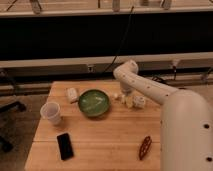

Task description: Stand the bottle upright

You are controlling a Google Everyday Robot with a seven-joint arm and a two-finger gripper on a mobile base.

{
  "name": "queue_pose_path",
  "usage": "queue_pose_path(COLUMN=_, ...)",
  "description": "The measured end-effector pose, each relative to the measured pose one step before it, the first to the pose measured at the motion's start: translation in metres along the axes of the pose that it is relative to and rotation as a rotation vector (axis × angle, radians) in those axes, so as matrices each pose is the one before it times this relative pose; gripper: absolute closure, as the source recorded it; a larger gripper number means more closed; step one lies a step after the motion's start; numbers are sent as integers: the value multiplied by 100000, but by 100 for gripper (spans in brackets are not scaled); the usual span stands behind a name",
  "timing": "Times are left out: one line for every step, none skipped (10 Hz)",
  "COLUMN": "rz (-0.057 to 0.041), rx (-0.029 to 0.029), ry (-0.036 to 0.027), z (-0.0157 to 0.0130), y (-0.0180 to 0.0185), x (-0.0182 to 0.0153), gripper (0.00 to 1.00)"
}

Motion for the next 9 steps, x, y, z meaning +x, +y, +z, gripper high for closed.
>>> queue_pose_path(rz=204, rx=132, ry=-1075, z=92, y=-97, x=-169, gripper=20)
queue_pose_path(rz=-133, rx=-185, ry=-714, z=234, y=-150, x=-253, gripper=20)
queue_pose_path(rz=-24, rx=-523, ry=-181, z=88, y=-119, x=8, gripper=20)
queue_pose_path(rz=-5, rx=-1645, ry=174, z=192, y=120, x=265, gripper=20)
queue_pose_path(rz=-813, rx=-1330, ry=-16, z=-17, y=-85, x=-144, gripper=20)
queue_pose_path(rz=-1153, rx=-1248, ry=-126, z=-6, y=-92, x=-454, gripper=20)
queue_pose_path(rz=-858, rx=-1226, ry=742, z=44, y=-58, x=0, gripper=20)
queue_pose_path(rz=-879, rx=-1170, ry=564, z=35, y=-18, x=-80, gripper=20)
queue_pose_path(rz=-768, rx=-1173, ry=727, z=63, y=10, x=-78, gripper=20)
